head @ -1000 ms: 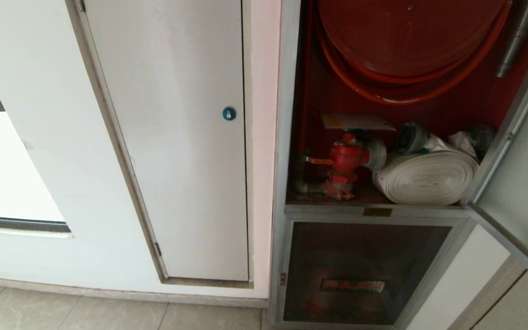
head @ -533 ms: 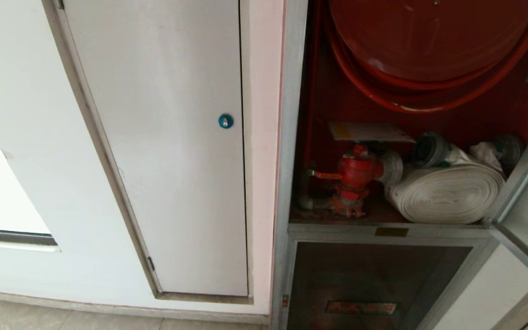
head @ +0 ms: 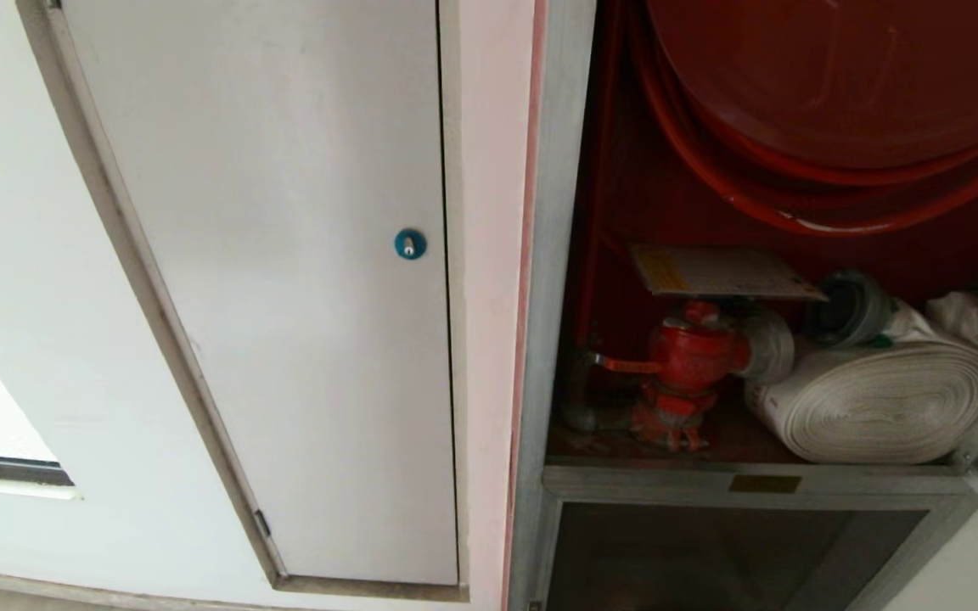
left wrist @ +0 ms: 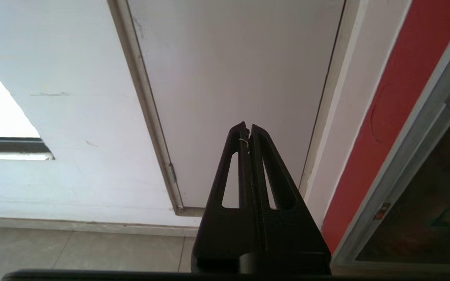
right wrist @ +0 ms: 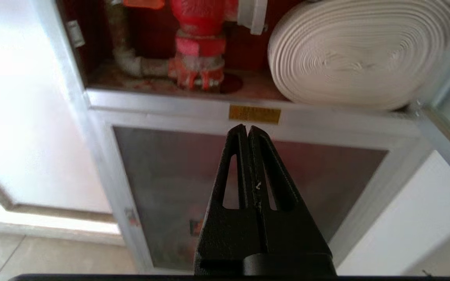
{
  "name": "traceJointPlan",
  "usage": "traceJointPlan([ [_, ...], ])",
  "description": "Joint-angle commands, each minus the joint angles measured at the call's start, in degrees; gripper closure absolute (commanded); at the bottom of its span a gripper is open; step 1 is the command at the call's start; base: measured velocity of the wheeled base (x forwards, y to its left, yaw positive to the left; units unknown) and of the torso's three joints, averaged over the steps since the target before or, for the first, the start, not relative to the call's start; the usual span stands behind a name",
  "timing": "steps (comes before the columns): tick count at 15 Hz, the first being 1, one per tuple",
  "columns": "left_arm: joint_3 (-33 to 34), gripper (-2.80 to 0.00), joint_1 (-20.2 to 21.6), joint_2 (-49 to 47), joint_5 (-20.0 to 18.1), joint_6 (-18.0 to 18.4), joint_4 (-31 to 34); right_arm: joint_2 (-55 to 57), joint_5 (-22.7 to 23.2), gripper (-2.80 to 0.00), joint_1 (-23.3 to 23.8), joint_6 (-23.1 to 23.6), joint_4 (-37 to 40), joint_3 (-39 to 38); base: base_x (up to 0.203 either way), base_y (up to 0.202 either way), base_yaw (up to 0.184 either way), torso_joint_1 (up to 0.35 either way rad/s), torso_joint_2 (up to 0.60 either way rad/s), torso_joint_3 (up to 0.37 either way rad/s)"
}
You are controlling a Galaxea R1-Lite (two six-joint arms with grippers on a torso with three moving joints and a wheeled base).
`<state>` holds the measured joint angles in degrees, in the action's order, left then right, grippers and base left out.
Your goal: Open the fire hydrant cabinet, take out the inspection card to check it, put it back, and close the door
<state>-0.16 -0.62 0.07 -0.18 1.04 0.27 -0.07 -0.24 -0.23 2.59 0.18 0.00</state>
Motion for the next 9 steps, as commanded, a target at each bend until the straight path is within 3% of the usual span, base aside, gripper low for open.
traceJointPlan([
  [1,-0.01,0.00,0.01,-0.07,0.01,0.02,0.00,-0.01,-0.02,0.00,-0.03,0.04,-0.01,0.00,0.196,0.000,0.001,0.002,0.00,0.001],
  [9,0.07,0.00,0.01,-0.07,0.01,-0.07,-0.27,-0.01,-0.02,0.00,-0.03,0.57,-0.25,0.11,0.194,0.000,0.000,0.001,0.00,0.002],
])
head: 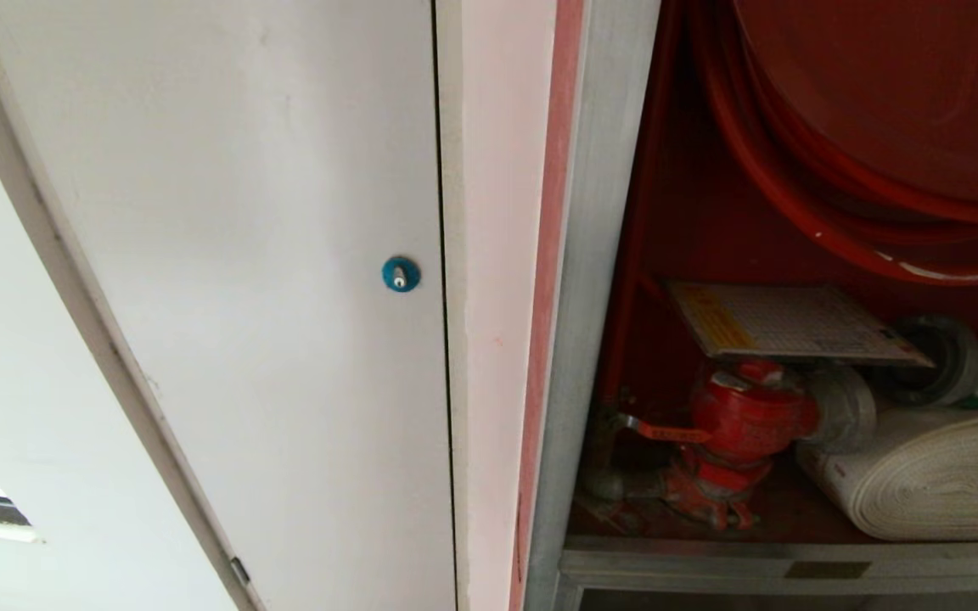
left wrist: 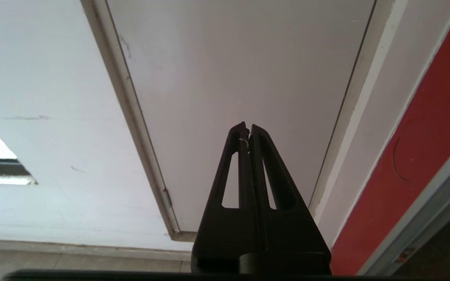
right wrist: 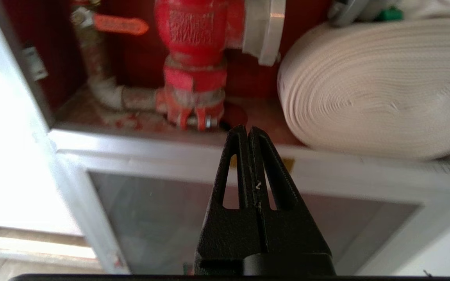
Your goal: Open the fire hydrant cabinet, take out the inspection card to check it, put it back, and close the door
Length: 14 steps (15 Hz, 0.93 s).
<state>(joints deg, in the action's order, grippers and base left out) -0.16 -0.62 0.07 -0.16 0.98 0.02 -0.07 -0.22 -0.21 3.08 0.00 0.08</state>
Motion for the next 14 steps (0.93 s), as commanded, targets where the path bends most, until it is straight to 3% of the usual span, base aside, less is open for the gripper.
traceJointPlan([
  [1,0.07,0.00,0.01,-0.07,-0.02,-0.02,-0.11,0.00,-0.04,0.00,-0.06,-0.04,0.15,1.60,0.142,0.000,-0.004,0.015,0.00,0.007],
  [3,0.07,0.00,0.01,-0.07,-0.02,-0.02,-0.20,1.91,0.01,0.00,-0.11,-2.44,3.01,10.21,0.032,0.000,-0.001,0.006,0.01,0.000],
  [5,0.13,0.00,0.01,-0.07,-0.02,-0.02,-0.24,10.04,0.55,0.00,-0.13,-11.66,7.28,21.80,0.000,0.000,0.000,-0.013,0.00,0.005],
  [7,0.07,0.00,0.01,-0.07,-0.02,-0.02,-0.22,21.39,1.70,0.00,-0.29,-28.90,10.36,32.54,0.000,0.000,0.000,0.000,0.00,0.000],
  [10,0.16,0.00,0.01,-0.07,-0.02,-0.02,-0.38,33.88,5.65,0.00,-0.50,-60.84,10.22,40.11,0.000,0.000,0.000,0.000,0.00,0.000],
  [12,0.16,0.00,0.01,-0.07,-0.10,-0.02,-0.38,38.59,8.44,0.00,-0.56,-73.62,5.22,38.48,0.000,0.000,0.000,0.000,0.00,0.000],
  [13,0.16,0.00,0.01,-0.07,-0.02,-0.02,-0.38,40.48,9.08,0.00,-0.57,-76.03,1.57,34.76,0.000,0.000,0.000,0.000,0.00,0.000],
  [14,0.16,0.00,0.01,-0.07,-0.02,-0.02,-0.38,41.91,9.76,-2.80,-0.53,-77.23,-2.39,31.69,0.000,0.000,0.000,0.000,0.00,0.000],
])
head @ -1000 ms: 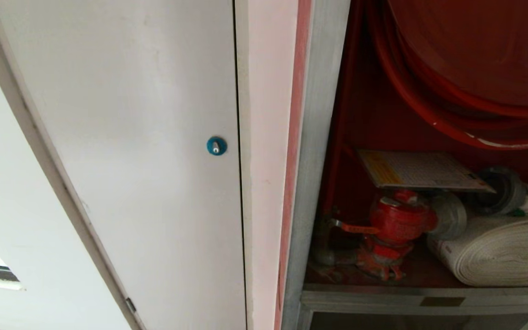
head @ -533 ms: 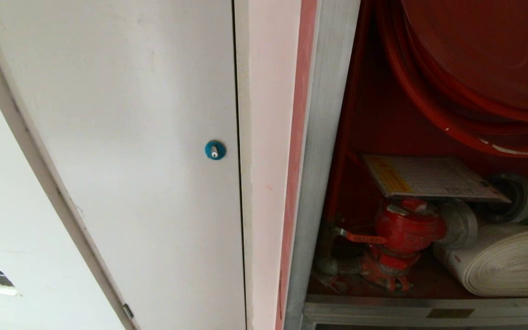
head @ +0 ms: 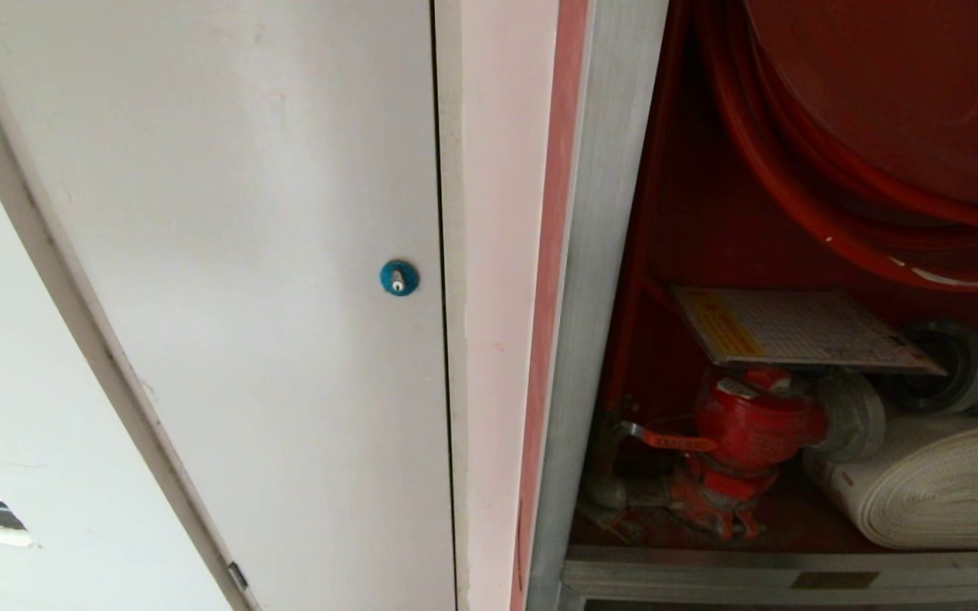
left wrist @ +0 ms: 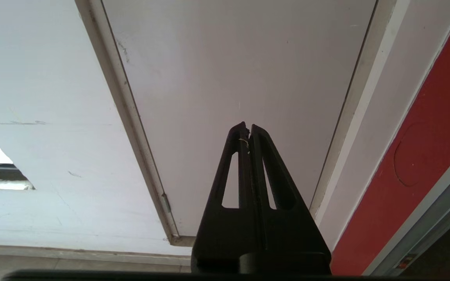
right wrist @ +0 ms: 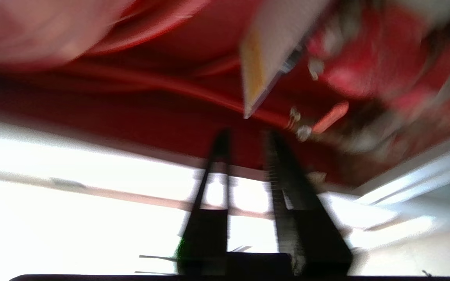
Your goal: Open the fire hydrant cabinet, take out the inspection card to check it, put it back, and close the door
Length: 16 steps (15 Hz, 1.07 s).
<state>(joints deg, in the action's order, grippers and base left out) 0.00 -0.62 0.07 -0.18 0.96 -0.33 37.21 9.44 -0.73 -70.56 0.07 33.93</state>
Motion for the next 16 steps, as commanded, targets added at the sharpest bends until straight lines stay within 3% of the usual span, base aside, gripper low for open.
traceJointPlan([
  [1,0.00,0.00,0.01,-0.07,0.01,0.00,-0.02,6.10,0.66,-2.80,0.04,-4.18,-5.89,-4.40,0.000,0.000,0.000,0.000,0.00,0.000],
  [8,0.00,0.00,0.01,-0.07,0.01,0.00,0.07,14.61,1.30,-2.80,1.76,-0.23,-24.51,-14.20,0.000,0.000,0.000,0.000,0.00,0.000],
  [12,0.00,0.00,0.01,-0.07,0.01,0.00,-0.02,20.77,1.52,-2.80,7.20,2.53,-32.86,-17.03,0.000,0.000,0.000,0.000,0.00,0.000],
  [16,0.00,0.00,0.01,-0.07,0.01,0.00,0.07,26.22,6.21,-2.80,8.98,2.56,-38.04,-16.73,0.000,0.000,0.000,0.000,0.00,0.000],
])
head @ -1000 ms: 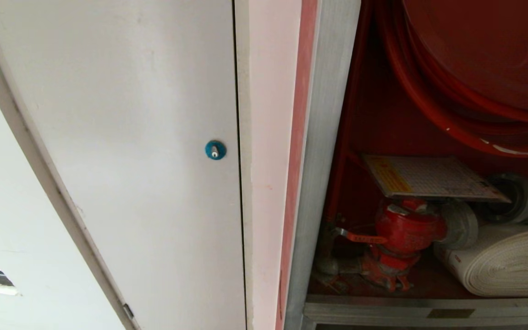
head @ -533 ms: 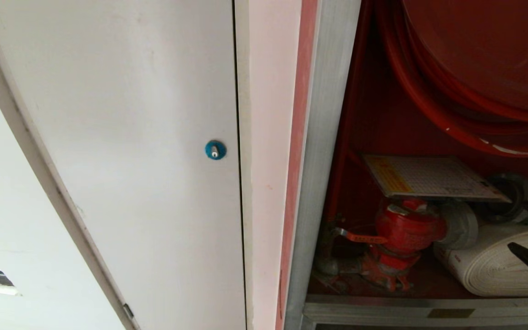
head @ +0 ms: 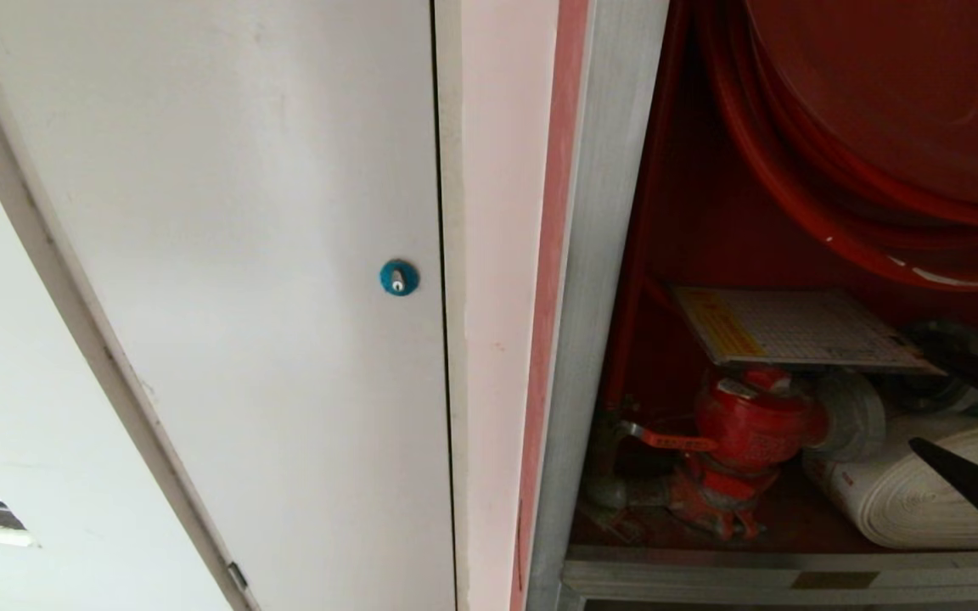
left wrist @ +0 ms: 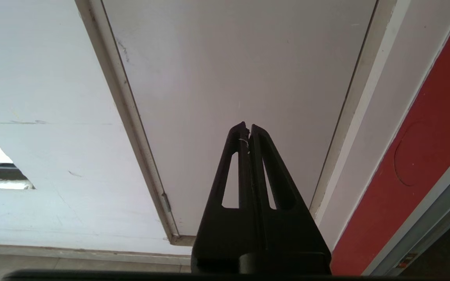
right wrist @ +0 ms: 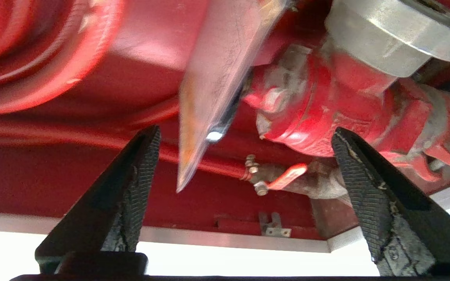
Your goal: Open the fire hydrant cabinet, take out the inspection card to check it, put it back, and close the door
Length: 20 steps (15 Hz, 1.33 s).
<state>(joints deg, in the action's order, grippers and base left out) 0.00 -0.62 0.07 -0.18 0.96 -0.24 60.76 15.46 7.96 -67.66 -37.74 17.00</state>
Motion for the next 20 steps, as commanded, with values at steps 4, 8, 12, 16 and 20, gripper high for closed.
traceJointPlan([
  [4,0.00,0.00,0.01,-0.07,0.01,0.00,-0.11,10.64,0.51,-2.80,0.30,-0.69,-5.07,3.01,0.000,0.000,0.000,0.000,0.00,0.000],
  [8,0.00,0.00,0.01,-0.07,0.01,0.00,-0.02,16.32,0.01,-2.80,0.49,-5.09,-11.35,5.05,0.000,0.000,0.000,0.000,0.00,0.000],
  [12,0.00,0.00,0.01,-0.07,0.01,0.00,-0.02,21.28,-1.50,-2.80,0.56,-6.34,-16.25,6.04,0.000,0.000,0.000,0.000,0.00,0.000],
  [16,0.00,0.00,0.01,-0.07,0.01,0.00,-0.11,23.76,-2.02,0.00,0.56,-6.55,-17.28,7.28,0.000,0.000,0.000,0.000,0.00,0.000],
  [20,0.00,0.00,0.01,-0.07,0.01,0.00,-0.05,24.76,-1.99,0.00,0.48,-6.68,-17.28,8.75,0.000,0.000,0.000,0.000,0.00,0.000],
])
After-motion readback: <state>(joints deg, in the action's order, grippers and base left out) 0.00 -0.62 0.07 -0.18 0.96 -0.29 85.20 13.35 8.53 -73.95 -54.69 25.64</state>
